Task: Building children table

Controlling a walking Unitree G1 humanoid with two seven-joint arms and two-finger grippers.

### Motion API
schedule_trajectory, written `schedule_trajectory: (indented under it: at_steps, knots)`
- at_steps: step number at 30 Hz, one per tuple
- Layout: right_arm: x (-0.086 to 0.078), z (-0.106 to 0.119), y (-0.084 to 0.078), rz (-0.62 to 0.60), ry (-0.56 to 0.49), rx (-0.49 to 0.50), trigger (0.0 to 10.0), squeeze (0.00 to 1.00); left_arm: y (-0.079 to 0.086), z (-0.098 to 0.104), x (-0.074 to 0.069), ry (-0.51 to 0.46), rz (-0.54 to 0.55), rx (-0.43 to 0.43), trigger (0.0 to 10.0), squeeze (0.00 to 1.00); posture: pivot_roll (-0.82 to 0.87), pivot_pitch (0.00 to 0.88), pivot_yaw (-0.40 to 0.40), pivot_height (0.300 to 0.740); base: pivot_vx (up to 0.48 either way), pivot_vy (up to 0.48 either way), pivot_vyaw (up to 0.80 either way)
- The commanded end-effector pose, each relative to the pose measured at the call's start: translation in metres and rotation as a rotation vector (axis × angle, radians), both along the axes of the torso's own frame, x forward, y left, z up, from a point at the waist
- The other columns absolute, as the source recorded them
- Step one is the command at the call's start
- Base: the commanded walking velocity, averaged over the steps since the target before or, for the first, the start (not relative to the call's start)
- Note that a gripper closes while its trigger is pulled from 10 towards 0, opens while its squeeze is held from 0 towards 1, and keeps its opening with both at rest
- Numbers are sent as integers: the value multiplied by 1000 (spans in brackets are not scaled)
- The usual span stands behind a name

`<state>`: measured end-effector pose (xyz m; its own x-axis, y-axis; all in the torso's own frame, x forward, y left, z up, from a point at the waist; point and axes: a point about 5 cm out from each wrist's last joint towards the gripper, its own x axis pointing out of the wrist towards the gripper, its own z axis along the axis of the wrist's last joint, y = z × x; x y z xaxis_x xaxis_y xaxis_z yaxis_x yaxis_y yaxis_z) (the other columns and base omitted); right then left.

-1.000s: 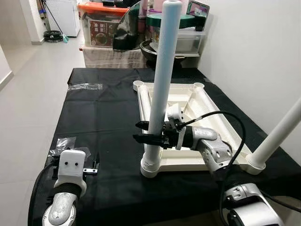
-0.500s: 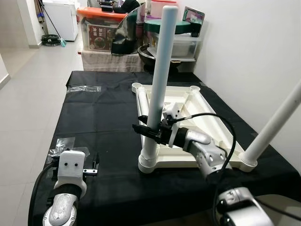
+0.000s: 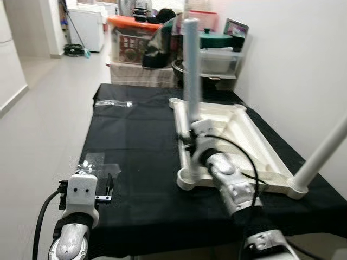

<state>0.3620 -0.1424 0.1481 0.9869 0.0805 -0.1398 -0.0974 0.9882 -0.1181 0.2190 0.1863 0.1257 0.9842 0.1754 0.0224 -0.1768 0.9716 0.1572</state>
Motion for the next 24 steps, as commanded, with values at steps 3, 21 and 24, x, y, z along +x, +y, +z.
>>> schedule_trajectory:
  at_steps: [3,21,24]
  knots:
    - [-16,-53,-23,-226,271,75,10000,0,-1,-3,0,11,0,1,10000,0,92,0,-124,740,0,0,0]
    - [12,30,-2,-86,-85,363,10000,0,0,-3,1,4,1,3,10000,0,95,0,-119,740,0,0,0]
    - [18,69,-1,-7,-245,347,10000,0,0,-3,1,5,1,4,10000,0,95,0,-121,740,0,0,0]
